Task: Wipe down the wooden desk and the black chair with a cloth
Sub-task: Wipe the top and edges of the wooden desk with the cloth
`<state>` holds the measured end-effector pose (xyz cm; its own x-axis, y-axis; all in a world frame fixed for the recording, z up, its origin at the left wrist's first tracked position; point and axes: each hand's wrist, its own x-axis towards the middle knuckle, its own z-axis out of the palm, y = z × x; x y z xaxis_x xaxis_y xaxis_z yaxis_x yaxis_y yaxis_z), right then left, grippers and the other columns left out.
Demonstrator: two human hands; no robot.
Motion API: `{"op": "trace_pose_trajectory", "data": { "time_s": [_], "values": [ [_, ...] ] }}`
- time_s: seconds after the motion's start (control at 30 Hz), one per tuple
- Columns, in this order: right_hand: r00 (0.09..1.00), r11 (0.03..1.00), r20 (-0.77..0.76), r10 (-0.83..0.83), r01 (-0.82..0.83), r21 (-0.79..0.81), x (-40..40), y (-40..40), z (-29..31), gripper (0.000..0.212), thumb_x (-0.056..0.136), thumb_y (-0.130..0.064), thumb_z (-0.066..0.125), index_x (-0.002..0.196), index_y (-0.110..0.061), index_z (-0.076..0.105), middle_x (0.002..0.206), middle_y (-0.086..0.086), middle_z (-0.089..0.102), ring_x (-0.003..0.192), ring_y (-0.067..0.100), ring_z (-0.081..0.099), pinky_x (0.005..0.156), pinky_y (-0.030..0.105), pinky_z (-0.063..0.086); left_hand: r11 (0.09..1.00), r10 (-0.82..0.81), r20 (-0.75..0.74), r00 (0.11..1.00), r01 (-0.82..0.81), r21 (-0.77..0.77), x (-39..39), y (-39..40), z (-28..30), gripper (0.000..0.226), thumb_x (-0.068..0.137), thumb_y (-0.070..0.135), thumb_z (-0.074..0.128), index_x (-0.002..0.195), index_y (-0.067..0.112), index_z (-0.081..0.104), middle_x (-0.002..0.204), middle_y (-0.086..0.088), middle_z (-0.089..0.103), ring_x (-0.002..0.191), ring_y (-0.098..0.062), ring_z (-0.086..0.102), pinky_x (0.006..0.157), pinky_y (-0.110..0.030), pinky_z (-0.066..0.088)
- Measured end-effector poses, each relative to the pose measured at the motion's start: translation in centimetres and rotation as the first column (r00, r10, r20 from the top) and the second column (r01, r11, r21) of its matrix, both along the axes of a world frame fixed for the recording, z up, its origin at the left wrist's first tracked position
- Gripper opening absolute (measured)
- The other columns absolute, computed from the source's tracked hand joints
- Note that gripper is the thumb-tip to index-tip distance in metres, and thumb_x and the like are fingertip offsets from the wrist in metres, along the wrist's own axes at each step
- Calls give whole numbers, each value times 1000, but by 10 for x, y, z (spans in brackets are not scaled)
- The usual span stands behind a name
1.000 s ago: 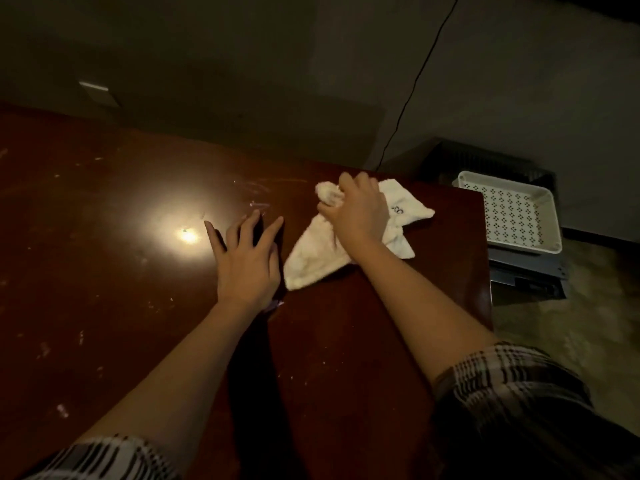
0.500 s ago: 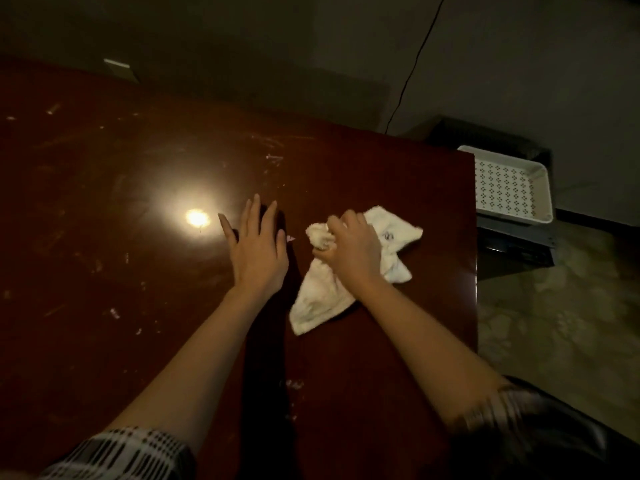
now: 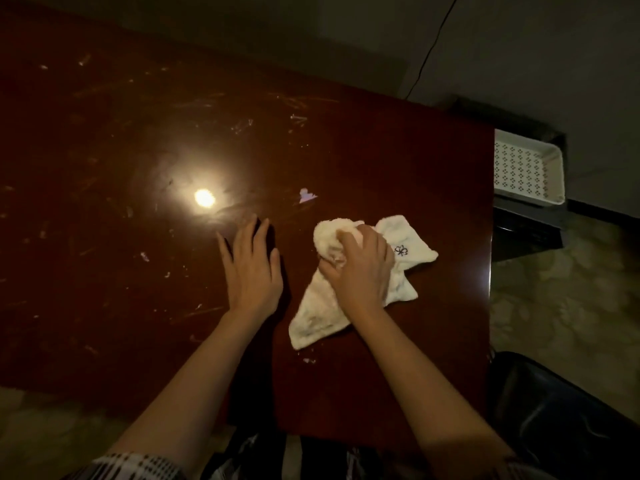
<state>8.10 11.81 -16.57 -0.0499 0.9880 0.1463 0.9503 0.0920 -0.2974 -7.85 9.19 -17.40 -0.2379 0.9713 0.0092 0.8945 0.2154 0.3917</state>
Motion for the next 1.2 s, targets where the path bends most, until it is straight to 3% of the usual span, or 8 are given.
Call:
{"op": "trace_pose_trajectory", "data": {
  "time_s": [0.1,0.17,0.27,0.37,0.57,0.8,1.07,1.2],
  "values": [
    [996,996,65,-63,67,-66,-6,-12,-1,74,68,-72,52,128,-30,54,149,18,31,141,33,19,111,55,-1,1000,-12,-15,1000,12,-3,1,0,1,53,94,34,25,139,11,40,147,-9,37,140,-21,27,116,-47,-4],
    [992,993,110,-55,65,-94,-8,-10,-4,82,66,-78,45,137,-36,43,153,20,19,144,34,6,109,59,-8,1000,-20,-26,999,20,-5,0,0,1,54,94,35,24,138,11,41,146,-8,38,140,-21,27,116,-48,-3],
    [985,993,164,-52,68,-92,-5,6,-8,71,72,-73,44,133,-37,47,143,19,39,136,35,30,107,64,12,1000,-18,-16,1000,18,-8,-1,1,1,53,94,35,24,138,11,41,145,-9,39,139,-22,27,115,-49,-4],
    [987,996,160,-21,34,-78,3,29,-6,52,76,-57,61,121,-30,58,129,16,52,121,35,46,98,58,31,999,-29,-27,999,29,-14,-1,2,-1,53,95,36,25,139,11,40,145,-9,39,139,-22,27,115,-51,-4],
    [991,989,131,-42,60,-138,2,41,2,46,79,-43,67,122,-29,57,134,13,48,126,30,40,101,48,27,1000,-31,-8,999,31,3,-3,0,-2,53,94,36,24,138,11,41,145,-9,38,139,-23,27,114,-53,-5],
    [989,994,117,92,-83,-77,-2,-43,-6,59,49,-43,87,103,-28,67,116,11,60,109,31,56,91,49,41,1000,-26,29,999,26,13,-3,0,-1,51,94,33,29,138,10,41,146,-9,38,139,-23,27,114,-54,-2],
    [989,994,138,-44,57,-93,-16,34,3,50,75,-49,69,119,-30,58,138,10,43,127,29,38,100,48,27,1000,-20,24,1000,20,3,-3,2,-2,53,93,36,29,140,11,39,147,-8,36,140,-22,25,114,-56,0],
    [987,980,141,70,-42,-194,-9,1,2,89,62,-81,51,136,-32,41,145,13,28,137,31,22,109,53,14,1000,-7,28,1000,7,-7,-1,2,0,57,93,41,26,141,12,37,148,-7,34,141,-21,23,113,-52,-6]
  ]
}}
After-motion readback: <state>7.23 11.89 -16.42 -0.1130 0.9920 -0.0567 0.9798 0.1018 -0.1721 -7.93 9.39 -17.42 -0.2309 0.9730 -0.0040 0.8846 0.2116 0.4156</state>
